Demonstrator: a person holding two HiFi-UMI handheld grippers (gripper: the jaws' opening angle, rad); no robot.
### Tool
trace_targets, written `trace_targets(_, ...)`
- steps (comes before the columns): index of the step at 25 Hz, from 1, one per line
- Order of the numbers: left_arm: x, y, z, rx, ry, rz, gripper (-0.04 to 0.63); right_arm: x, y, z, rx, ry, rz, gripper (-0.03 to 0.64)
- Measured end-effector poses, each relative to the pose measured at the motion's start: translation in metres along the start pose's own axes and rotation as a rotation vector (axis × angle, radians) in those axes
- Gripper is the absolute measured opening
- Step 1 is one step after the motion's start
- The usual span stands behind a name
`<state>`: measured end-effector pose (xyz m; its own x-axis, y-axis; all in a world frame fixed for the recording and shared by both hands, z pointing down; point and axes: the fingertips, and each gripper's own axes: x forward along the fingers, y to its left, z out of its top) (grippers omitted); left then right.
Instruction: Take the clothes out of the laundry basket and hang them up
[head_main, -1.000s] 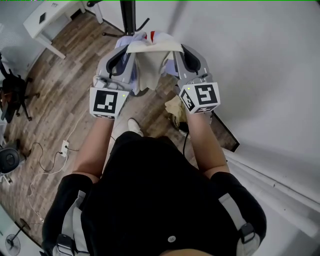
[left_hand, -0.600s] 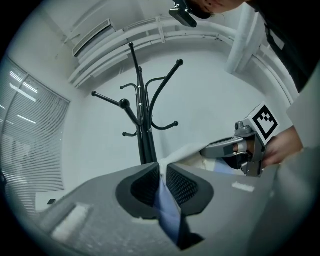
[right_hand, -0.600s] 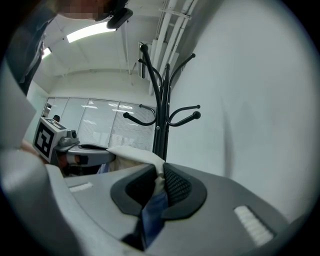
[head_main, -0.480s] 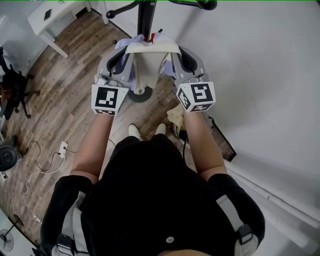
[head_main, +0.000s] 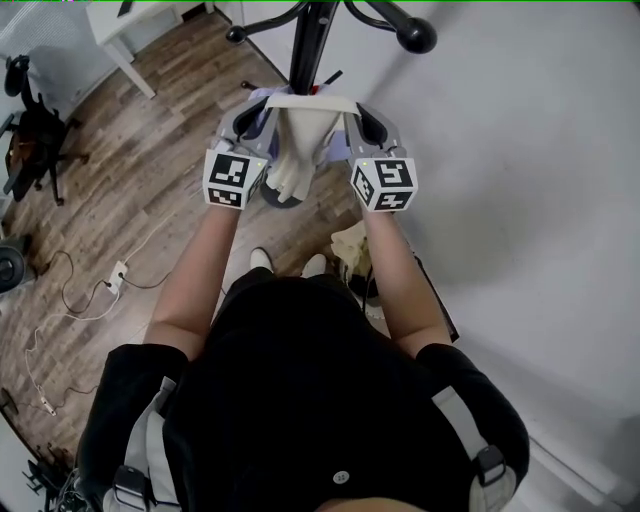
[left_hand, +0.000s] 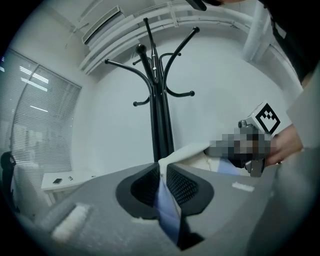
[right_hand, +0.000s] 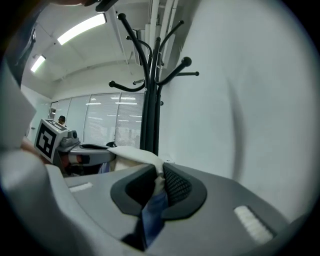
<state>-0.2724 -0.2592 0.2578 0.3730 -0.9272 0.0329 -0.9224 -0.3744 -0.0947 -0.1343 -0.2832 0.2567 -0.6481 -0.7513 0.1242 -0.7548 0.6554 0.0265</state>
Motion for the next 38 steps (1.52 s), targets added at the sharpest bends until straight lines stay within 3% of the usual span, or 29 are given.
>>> trace_targets(13,0.02,0.01,-0.104,-0.18,0.146,0.038,0.041,0.044,-0.003,-0.091,0.12,0.156,0.036,0.034)
trace_targets(16,0.018,-0.004,-0.126,-0.202,0.175,0.038,0.041,0.035,-0.005,-0.116,0.149,0.182,0.04,0.034)
trace_targets(25,0.008,-0.029,-0.165,-0.225,0.229,0.021,0.041,0.022,0.0,-0.163,0.194,0.24,0.065,0.034)
trace_targets(29,0.003,-0.031,-0.171,-0.234,0.216,0.017,0.044,0.021,0.009,-0.171,0.197,0.23,0.079,0.034)
trace_targets(38,0.001,-0.043,-0.182,-0.158,0.256,-0.012,0.051,0.017,0.023,-0.183,0.17,0.213,0.113,0.034)
